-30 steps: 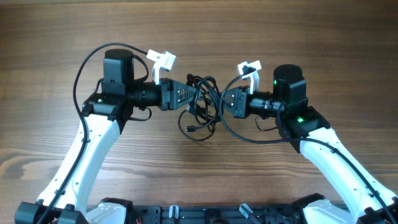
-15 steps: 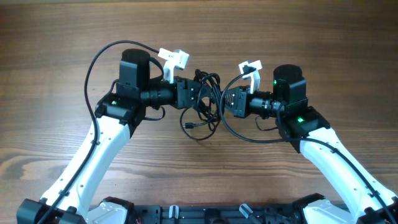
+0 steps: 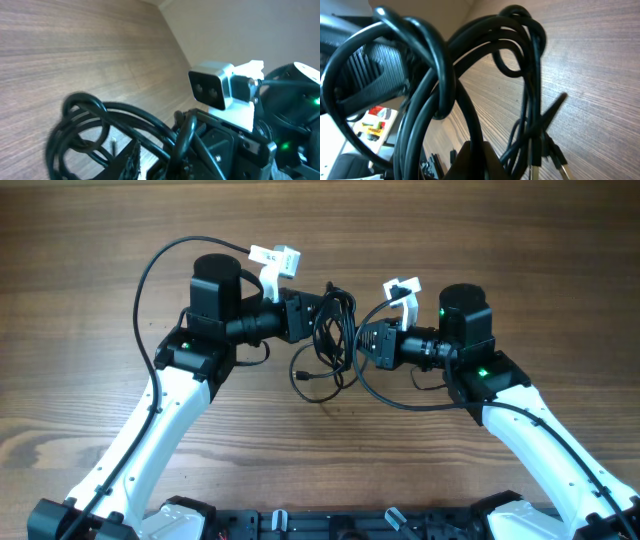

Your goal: Untangle cables

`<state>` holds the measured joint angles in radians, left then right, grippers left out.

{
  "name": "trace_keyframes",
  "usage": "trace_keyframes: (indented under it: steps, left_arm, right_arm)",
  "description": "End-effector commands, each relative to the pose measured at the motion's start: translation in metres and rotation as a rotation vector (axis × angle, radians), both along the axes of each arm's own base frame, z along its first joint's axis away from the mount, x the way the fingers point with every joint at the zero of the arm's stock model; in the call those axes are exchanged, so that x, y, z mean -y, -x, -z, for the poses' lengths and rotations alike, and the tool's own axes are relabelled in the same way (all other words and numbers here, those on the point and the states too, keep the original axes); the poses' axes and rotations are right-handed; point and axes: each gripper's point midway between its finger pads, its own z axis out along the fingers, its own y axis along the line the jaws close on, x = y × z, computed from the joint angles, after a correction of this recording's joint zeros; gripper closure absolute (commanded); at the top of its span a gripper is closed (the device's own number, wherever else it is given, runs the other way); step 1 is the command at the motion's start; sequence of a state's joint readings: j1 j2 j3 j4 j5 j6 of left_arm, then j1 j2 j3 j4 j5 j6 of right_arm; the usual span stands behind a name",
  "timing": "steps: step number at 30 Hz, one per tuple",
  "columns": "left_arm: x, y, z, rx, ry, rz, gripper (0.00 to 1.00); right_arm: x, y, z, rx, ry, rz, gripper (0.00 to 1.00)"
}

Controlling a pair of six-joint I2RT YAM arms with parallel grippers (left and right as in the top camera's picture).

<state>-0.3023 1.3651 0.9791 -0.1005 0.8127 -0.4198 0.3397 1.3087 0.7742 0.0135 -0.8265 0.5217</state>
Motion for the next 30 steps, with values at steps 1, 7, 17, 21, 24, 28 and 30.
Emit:
trace_keyframes:
  steps: [1, 7, 17, 21, 24, 28, 30]
  left_arm:
    - [-0.003, -0.006, -0.007, 0.031, -0.008, -0.043, 0.81]
    - [-0.007, -0.007, 0.002, -0.001, -0.035, -0.071, 0.96]
    - [-0.051, -0.009, 0.06, -0.115, -0.298, -0.229, 0.96]
    - [-0.071, -0.005, 0.075, -0.129, -0.384, -0.234, 0.96]
    - [-0.083, 0.001, 0.085, -0.132, -0.448, -0.214, 0.96]
    - [-0.087, 0.002, 0.088, -0.119, -0.472, -0.2, 0.96]
    - [-0.087, 0.002, 0.09, -0.107, -0.484, -0.186, 0.96]
  right_arm:
    - [-0.005, 0.001, -0.005, 0.025, -0.004, -0.033, 0.96]
    - [-0.004, -0.002, -0.003, 0.053, 0.014, -0.025, 0.96]
    - [0.034, -0.036, 0.033, 0.148, 0.294, 0.191, 0.95]
    - [0.054, -0.048, 0.044, 0.183, 0.419, 0.279, 0.96]
    - [0.063, -0.06, 0.039, 0.262, 0.468, 0.322, 0.96]
    - [0.058, -0.074, 0.014, 0.439, 0.464, 0.311, 0.96]
    - [0.059, -0.083, -0.001, 0.539, 0.48, 0.329, 0.96]
